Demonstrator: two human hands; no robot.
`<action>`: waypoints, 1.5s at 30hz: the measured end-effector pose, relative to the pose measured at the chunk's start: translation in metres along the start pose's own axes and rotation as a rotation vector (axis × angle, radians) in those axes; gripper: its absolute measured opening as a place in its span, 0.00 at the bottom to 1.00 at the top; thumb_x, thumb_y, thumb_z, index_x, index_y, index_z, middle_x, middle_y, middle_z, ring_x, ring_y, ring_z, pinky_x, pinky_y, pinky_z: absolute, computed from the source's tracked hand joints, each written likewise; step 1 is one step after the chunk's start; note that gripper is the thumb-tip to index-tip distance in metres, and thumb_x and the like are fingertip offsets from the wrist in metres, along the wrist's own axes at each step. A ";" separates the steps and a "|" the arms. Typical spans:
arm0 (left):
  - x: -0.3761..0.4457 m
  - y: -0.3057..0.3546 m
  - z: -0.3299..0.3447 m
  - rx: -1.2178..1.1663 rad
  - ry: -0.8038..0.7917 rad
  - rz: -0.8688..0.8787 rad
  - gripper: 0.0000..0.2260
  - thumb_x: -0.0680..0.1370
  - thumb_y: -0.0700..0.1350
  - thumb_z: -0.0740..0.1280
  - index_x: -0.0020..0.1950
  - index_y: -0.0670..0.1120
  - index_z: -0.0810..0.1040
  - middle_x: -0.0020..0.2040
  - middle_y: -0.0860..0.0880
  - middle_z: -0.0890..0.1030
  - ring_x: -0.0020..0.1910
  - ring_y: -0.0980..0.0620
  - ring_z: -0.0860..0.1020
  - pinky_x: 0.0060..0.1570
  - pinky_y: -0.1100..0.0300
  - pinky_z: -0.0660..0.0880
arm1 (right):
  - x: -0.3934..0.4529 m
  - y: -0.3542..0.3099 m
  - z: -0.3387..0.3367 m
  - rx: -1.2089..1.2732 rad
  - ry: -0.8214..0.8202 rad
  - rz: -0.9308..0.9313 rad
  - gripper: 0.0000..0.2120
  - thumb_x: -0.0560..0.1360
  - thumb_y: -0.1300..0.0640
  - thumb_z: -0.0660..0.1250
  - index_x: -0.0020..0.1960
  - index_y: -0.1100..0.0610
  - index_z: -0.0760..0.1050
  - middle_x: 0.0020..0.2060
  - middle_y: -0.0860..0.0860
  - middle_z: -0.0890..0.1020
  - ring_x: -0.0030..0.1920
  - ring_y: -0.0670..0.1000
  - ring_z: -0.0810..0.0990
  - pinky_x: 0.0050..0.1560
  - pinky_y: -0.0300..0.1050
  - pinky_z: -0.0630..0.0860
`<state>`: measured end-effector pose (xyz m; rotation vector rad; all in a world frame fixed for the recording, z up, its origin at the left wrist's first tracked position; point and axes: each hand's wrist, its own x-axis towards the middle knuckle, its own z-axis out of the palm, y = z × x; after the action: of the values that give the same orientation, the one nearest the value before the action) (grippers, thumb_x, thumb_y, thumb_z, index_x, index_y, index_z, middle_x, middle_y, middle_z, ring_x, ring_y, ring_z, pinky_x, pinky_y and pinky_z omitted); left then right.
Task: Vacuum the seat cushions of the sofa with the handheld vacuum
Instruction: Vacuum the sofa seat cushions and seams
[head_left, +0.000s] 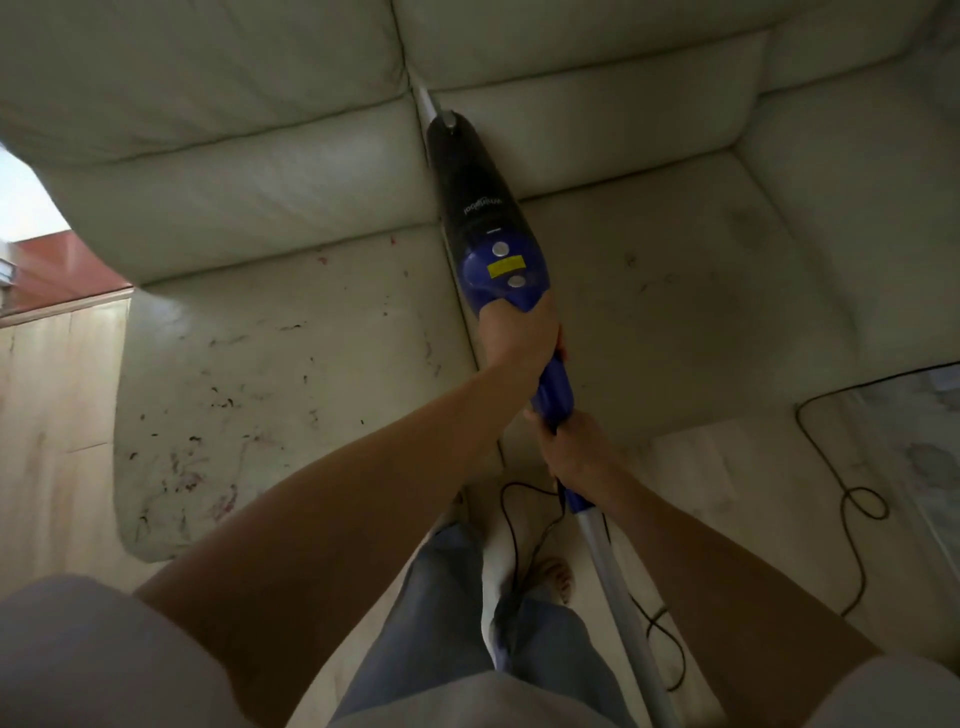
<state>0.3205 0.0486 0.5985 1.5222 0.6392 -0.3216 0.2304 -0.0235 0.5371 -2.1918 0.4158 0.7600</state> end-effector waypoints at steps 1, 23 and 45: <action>-0.002 0.006 0.000 -0.008 -0.002 0.024 0.12 0.75 0.38 0.65 0.32 0.43 0.72 0.21 0.49 0.74 0.21 0.52 0.73 0.29 0.58 0.76 | 0.001 -0.004 -0.004 0.011 0.010 -0.009 0.20 0.80 0.44 0.56 0.33 0.53 0.64 0.26 0.51 0.68 0.26 0.49 0.68 0.30 0.43 0.68; 0.052 0.011 -0.022 0.010 -0.070 -0.044 0.11 0.75 0.36 0.64 0.33 0.42 0.71 0.24 0.47 0.74 0.21 0.52 0.73 0.30 0.57 0.76 | 0.039 -0.028 0.015 0.004 0.016 0.013 0.22 0.80 0.43 0.56 0.32 0.55 0.65 0.24 0.51 0.66 0.24 0.49 0.65 0.27 0.40 0.63; 0.034 -0.057 -0.018 0.031 -0.071 -0.185 0.08 0.75 0.37 0.65 0.36 0.42 0.72 0.27 0.46 0.75 0.23 0.51 0.73 0.27 0.60 0.75 | 0.025 0.030 0.048 -0.047 -0.075 0.140 0.21 0.79 0.41 0.56 0.35 0.54 0.65 0.26 0.52 0.70 0.26 0.49 0.70 0.27 0.40 0.67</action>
<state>0.3121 0.0700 0.5337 1.4769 0.7225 -0.5261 0.2158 -0.0081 0.4789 -2.1870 0.5224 0.9337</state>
